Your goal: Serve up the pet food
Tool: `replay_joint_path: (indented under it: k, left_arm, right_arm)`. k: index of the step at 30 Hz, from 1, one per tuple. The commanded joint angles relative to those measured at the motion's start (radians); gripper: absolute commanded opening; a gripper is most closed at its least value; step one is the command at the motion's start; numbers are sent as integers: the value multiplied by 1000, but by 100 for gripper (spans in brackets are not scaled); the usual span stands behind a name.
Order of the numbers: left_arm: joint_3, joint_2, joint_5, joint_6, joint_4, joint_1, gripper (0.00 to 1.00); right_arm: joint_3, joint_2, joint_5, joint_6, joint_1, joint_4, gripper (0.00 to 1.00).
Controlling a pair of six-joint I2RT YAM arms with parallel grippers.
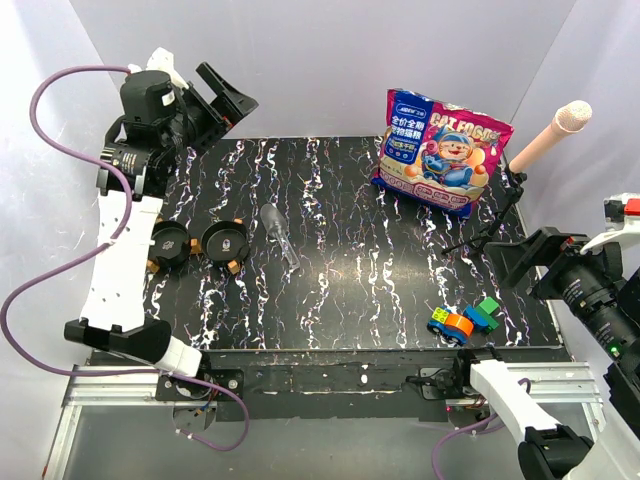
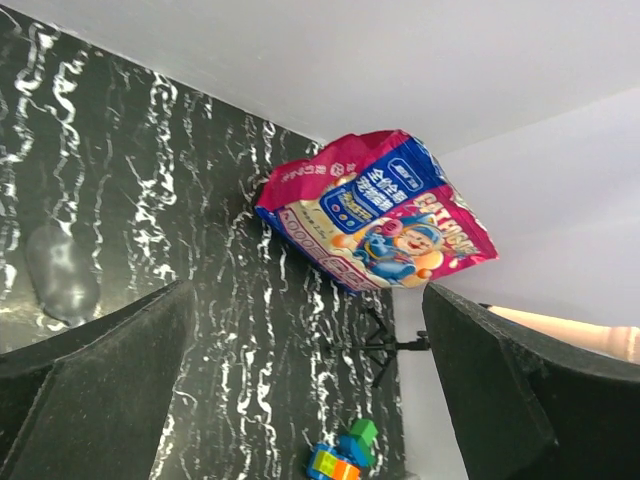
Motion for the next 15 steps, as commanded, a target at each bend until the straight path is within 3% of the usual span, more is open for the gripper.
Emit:
replay_joint_path:
  k: [1, 7, 15]
  left_arm:
    - [-41, -13, 95, -108, 88, -1, 98]
    - [-87, 16, 118, -197, 185, -46, 98]
    - [-46, 79, 72, -197, 204, -115, 98]
  right_arm:
    - [3, -13, 20, -3, 28, 22, 99]
    - [3, -24, 55, -17, 59, 23, 99]
    - [-5, -21, 100, -17, 71, 16, 99]
